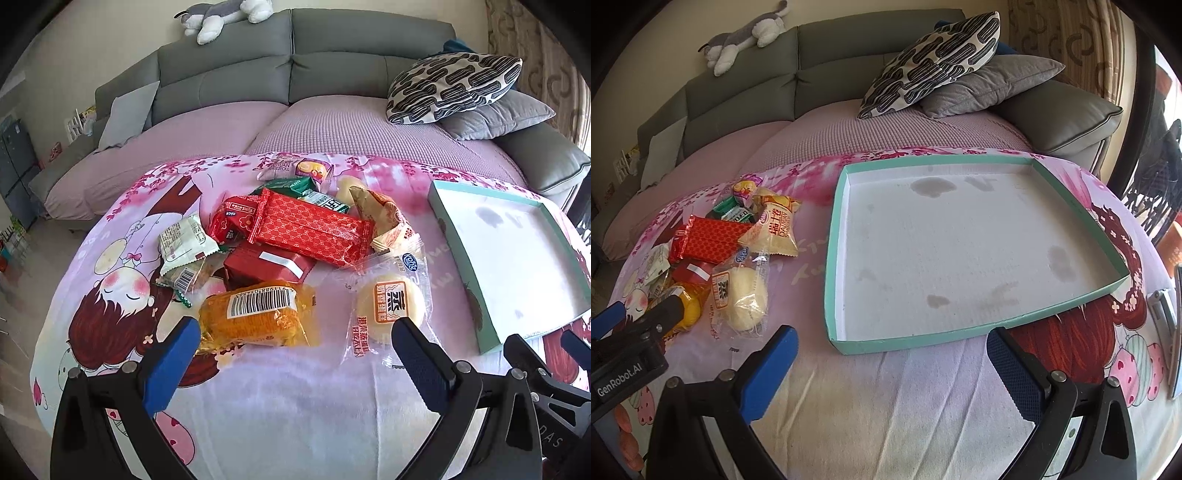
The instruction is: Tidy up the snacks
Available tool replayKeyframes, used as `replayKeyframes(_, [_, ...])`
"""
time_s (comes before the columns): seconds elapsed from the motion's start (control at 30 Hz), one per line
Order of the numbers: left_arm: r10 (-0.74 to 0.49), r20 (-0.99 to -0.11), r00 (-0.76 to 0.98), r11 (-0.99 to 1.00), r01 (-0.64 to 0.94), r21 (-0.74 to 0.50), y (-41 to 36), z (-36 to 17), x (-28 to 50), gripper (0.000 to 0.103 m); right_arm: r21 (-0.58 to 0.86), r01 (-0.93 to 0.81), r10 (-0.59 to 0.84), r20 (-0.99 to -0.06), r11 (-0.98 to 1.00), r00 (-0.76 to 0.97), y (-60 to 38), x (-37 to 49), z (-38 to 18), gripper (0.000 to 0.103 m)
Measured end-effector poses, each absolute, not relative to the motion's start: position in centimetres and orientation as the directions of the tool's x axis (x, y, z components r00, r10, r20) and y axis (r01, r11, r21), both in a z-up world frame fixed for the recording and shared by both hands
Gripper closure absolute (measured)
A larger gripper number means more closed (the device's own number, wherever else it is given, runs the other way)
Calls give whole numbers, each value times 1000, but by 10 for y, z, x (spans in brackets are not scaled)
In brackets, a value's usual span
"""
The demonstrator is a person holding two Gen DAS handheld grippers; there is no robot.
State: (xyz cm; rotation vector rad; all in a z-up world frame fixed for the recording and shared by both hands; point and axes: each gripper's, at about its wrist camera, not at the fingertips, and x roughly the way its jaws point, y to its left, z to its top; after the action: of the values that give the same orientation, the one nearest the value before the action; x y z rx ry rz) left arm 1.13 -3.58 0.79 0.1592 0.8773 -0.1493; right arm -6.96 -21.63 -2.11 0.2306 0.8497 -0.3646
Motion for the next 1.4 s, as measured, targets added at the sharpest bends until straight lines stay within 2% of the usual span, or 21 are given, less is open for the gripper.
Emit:
replayKeyframes(0.17, [-98,-764,638,979,200,40,-27,3,12,0,45,398,-224,-768,916,601,-215,-67,-23,0])
replayKeyframes(0.37, [-72,-740,669,983,175,63,-18,0,14,0,47,385,-214,-766,922,606,-211,-63,-24,0])
replayKeyframes(0.6, [-154,-720,677,984,173,-49,-2,1,17,0,62,389,-213,-753,919,623,-211,-62,-24,0])
replayKeyframes(0.93, [-174,-710,683,983,165,-82,6,-2,17,0,37,395,-247,-725,918,643,-210,-60,-24,0])
replayKeyframes(1.4, [-178,-677,714,980,193,-54,0,-2,13,0,81,432,-247,-720,898,649,-227,-65,-27,0])
